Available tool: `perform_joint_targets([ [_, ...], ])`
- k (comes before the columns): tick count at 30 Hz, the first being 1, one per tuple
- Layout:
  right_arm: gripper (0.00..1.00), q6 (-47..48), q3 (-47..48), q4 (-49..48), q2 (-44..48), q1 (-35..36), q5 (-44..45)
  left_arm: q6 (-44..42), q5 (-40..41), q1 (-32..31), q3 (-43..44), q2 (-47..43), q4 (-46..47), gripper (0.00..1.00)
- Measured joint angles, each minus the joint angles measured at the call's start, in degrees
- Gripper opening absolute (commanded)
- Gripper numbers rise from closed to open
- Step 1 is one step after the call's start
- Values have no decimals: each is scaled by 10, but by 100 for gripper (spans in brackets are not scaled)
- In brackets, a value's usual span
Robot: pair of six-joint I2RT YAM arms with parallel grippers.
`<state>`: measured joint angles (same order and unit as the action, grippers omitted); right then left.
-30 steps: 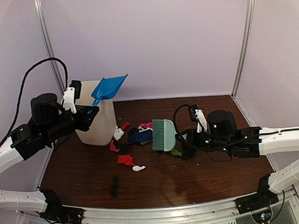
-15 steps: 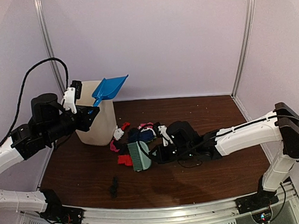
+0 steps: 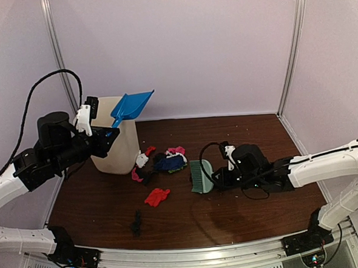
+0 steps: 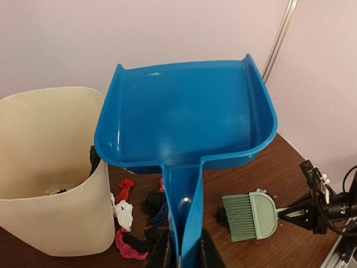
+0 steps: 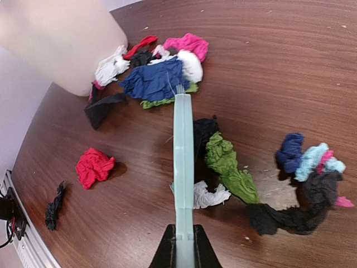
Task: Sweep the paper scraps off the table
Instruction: Sweep the paper scraps at the center of the board.
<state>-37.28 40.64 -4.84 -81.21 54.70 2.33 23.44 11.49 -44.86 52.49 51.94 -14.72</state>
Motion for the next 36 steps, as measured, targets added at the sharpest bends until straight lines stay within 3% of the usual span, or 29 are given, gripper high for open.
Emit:
perform_joint_targets([
  [12, 0, 30, -21, 38, 136, -52, 4, 0, -26, 0, 0, 19, -5, 0],
  [20, 0, 35, 68, 29, 47, -55, -1, 0, -51, 0, -5, 33, -20, 0],
  [28, 0, 26, 83, 25, -57, -90, 11, 1, -64, 0, -17, 52, -40, 0],
  [36, 0, 12, 35, 43, -12, -99, 40, 2, -78, -4, -22, 79, -44, 0],
])
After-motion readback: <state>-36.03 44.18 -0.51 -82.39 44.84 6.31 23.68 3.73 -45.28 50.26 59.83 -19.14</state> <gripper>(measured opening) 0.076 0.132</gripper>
